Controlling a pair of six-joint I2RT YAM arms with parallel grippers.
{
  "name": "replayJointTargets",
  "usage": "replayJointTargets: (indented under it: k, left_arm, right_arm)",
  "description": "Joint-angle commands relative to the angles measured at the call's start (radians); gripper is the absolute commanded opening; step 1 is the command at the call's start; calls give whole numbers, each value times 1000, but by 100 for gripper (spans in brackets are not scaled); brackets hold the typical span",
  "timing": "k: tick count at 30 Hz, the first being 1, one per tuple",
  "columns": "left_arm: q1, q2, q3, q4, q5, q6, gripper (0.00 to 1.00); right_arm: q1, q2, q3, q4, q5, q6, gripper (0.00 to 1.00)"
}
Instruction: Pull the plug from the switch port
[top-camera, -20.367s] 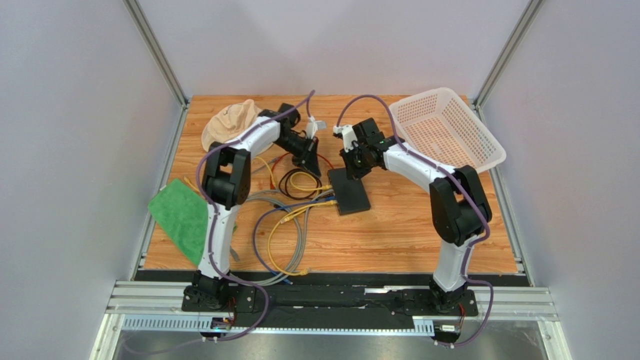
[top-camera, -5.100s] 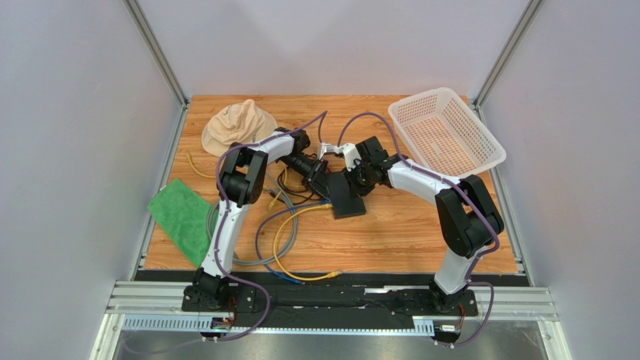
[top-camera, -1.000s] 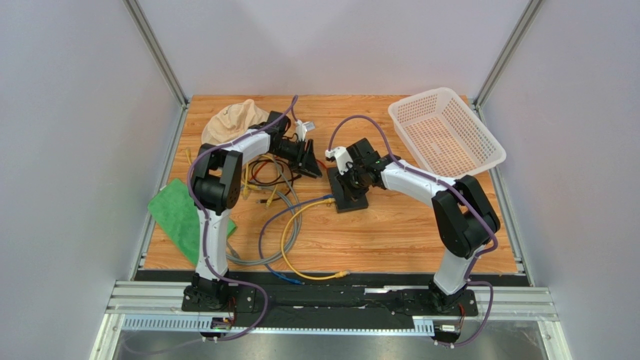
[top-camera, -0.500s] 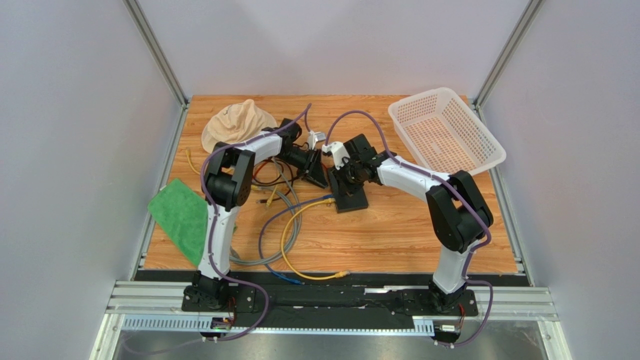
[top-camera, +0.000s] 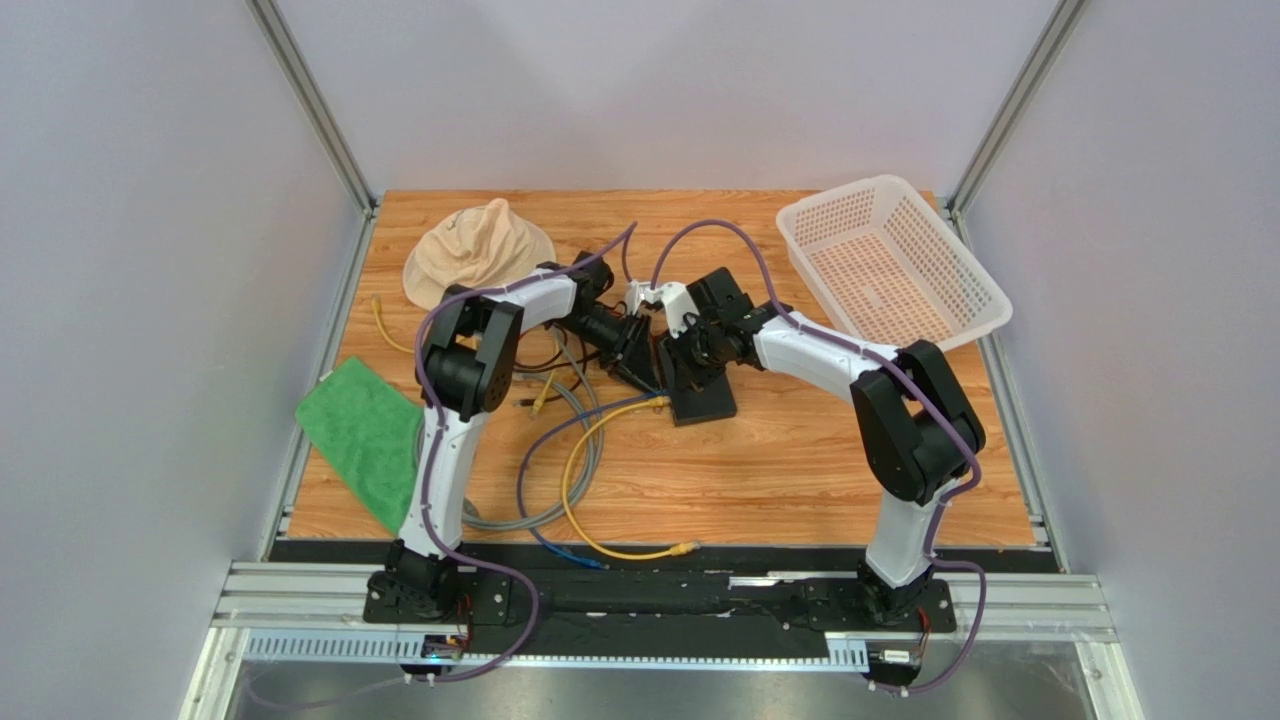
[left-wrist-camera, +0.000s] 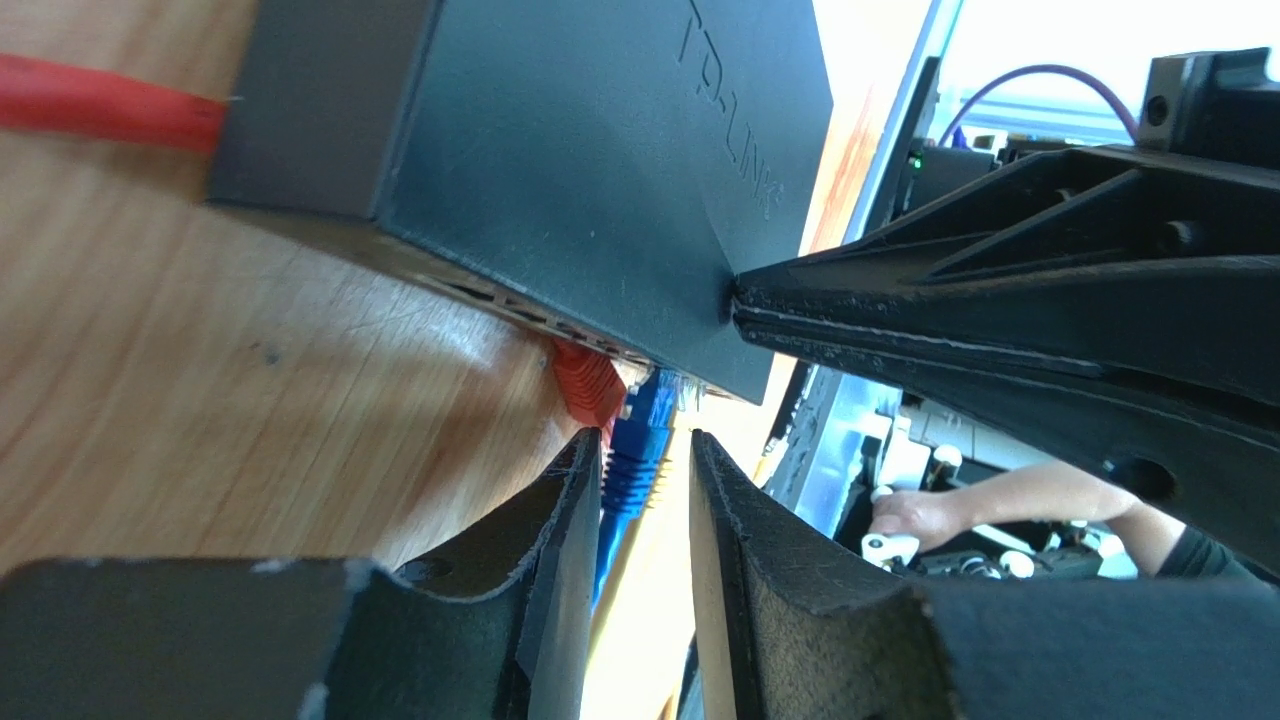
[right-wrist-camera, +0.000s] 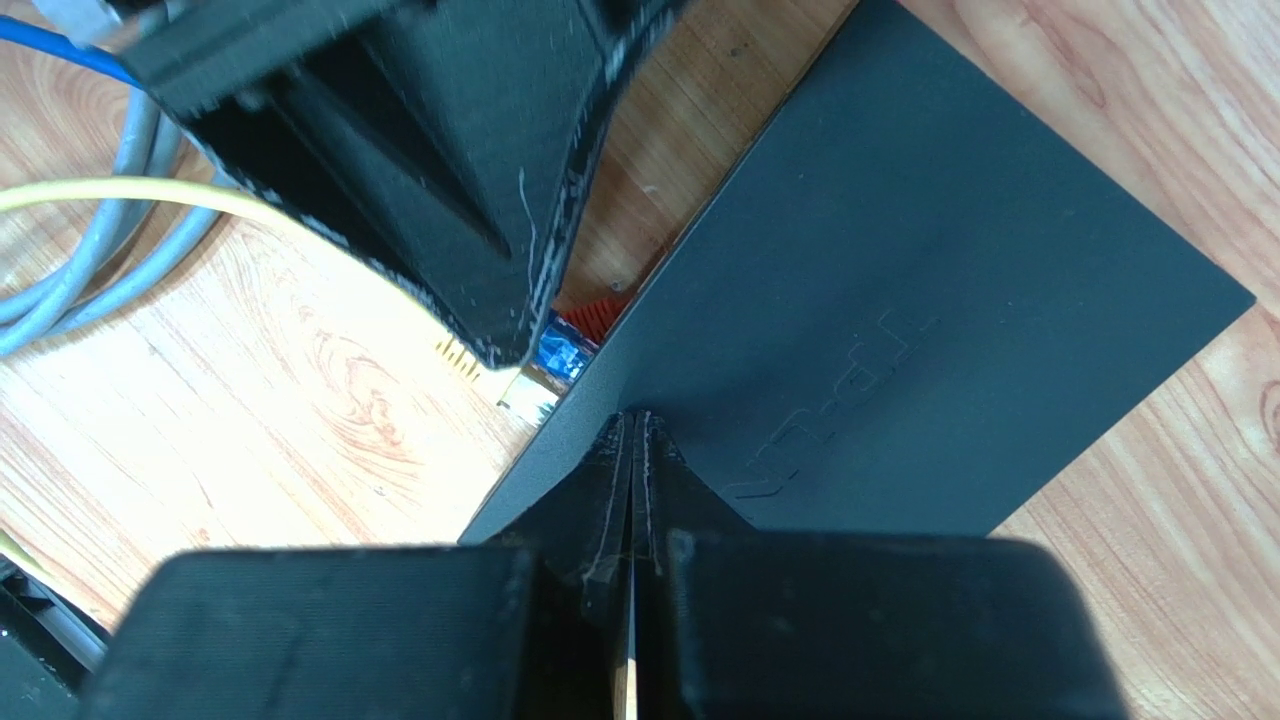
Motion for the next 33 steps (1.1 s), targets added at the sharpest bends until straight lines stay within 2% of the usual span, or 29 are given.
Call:
replayJointTargets:
  k: [1, 9, 14, 17, 20, 21, 33]
  left_arm:
    - [-22, 20, 43, -20, 57, 31, 34]
    - [-38, 59, 88, 5, 93, -35, 32]
    - [-38, 76, 95, 9, 99, -49, 26]
    - [-38, 85, 103, 9, 99, -53, 19]
    - [-38, 89, 108, 6, 105, -50, 8]
    - [-38, 91, 109, 3, 109, -49, 1]
    - [-9, 79, 123, -32, 117, -23, 0]
  right_arm:
    - [9, 57, -33, -37, -4, 14, 0]
    - [9, 57, -31, -36, -4, 16, 0]
    - [11, 57, -33, -36, 1, 16, 0]
    - [11, 61, -28, -39, 1, 14, 0]
    - [13, 65, -25, -40, 1, 11, 0]
    - [13, 65, -24, -40, 1, 11, 0]
    - [13, 56, -31, -42, 10, 11, 0]
